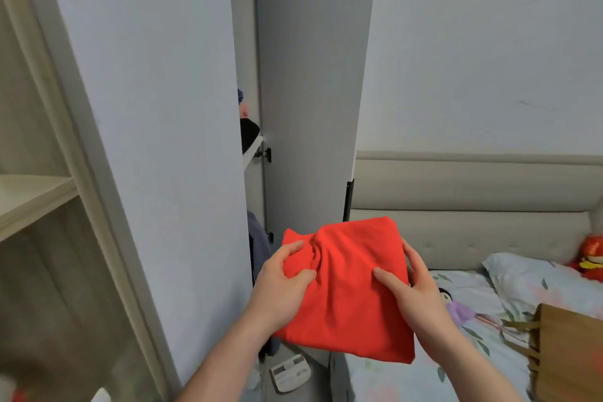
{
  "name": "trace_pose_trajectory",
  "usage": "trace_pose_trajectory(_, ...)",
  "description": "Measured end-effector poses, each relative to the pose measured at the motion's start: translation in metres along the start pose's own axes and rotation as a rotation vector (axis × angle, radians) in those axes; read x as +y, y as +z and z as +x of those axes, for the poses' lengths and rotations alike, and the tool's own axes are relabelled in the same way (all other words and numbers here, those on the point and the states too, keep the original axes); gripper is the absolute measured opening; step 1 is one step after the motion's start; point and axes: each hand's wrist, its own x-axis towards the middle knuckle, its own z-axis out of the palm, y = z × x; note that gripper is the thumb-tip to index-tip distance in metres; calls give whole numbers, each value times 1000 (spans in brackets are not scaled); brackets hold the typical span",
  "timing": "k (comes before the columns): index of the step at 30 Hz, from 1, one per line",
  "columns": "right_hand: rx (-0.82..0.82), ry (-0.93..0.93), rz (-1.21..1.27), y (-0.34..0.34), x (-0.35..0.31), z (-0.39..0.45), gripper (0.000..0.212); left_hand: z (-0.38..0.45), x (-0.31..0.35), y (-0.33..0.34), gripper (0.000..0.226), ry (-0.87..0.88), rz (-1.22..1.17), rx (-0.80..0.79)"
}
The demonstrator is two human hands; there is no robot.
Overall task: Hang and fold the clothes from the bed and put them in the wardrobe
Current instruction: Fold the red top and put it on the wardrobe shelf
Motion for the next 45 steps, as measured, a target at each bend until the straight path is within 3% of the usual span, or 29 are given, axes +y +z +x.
trace_pose_trajectory(20, -254, -74, 91, 67, -34, 247, 72, 202, 38, -11, 50, -3, -7, 267)
trace_pose_trajectory(32, -178, -201, 49, 121, -100, 362, 57, 314, 78, -22, 48, 91, -147, 455)
trace_pose_trajectory(45, -342, -423, -41, 182, -177, 473, 42, 393, 102, -40, 56, 203, -219, 770)
